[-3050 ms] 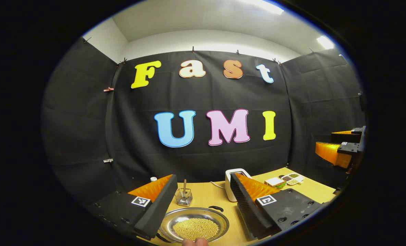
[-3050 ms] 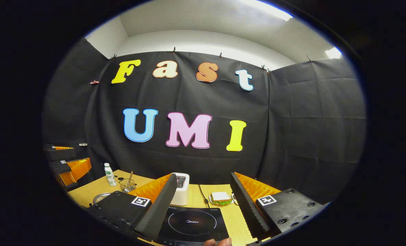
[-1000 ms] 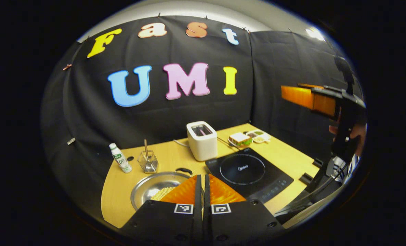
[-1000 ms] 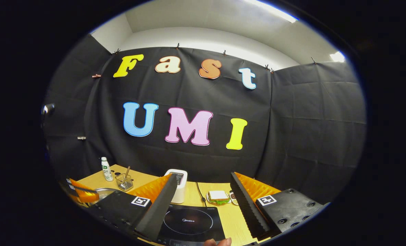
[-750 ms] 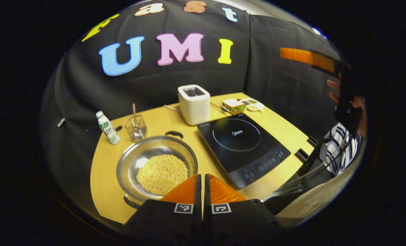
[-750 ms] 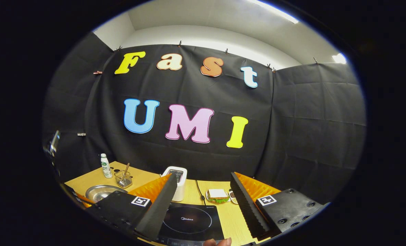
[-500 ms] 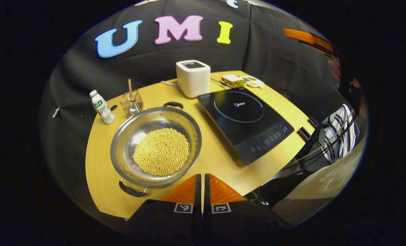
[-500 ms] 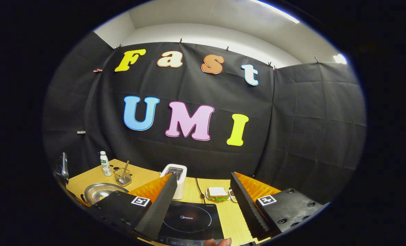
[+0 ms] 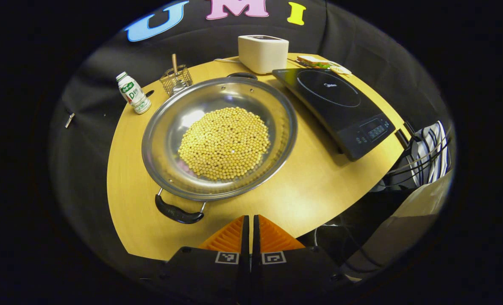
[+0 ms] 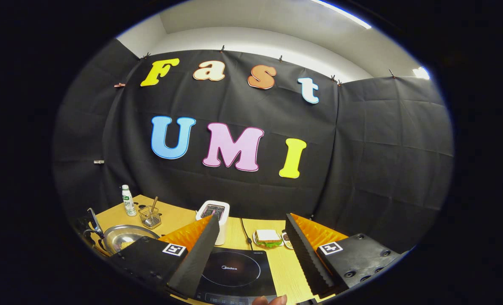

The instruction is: First push the handle of the pot to place it horizontally, then grasp the pot with both hands and set it on the induction cooktop.

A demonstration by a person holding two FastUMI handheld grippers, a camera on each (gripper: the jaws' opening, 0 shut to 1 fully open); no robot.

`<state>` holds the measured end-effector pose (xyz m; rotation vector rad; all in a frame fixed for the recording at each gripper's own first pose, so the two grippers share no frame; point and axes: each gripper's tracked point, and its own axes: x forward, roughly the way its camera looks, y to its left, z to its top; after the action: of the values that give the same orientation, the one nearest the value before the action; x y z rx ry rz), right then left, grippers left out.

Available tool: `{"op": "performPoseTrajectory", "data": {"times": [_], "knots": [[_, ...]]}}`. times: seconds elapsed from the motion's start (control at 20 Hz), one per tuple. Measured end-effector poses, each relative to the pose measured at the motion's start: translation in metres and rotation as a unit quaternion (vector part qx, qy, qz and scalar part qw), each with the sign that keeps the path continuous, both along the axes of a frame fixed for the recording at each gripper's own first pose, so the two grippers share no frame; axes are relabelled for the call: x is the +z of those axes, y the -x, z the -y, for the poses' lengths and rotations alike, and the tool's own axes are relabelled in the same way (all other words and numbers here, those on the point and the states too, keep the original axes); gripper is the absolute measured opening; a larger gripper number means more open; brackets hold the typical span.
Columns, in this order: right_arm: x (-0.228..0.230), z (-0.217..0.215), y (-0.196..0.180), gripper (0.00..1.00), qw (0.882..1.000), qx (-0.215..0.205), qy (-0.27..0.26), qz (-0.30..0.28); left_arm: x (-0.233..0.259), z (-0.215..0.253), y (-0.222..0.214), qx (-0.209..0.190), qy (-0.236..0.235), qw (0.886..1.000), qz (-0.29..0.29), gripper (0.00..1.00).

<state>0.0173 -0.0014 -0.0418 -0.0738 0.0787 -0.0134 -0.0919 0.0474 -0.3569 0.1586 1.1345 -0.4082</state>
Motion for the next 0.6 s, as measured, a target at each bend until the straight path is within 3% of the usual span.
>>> {"op": "performPoseTrajectory", "data": {"times": [0.6], "knots": [[-0.005, 0.008, -0.003, 0.98, 1.000, -0.012, 0.009, -0.004, -0.012, -0.045, -0.030, 0.002, -0.022, 1.000, -0.009, 0.05]]}}
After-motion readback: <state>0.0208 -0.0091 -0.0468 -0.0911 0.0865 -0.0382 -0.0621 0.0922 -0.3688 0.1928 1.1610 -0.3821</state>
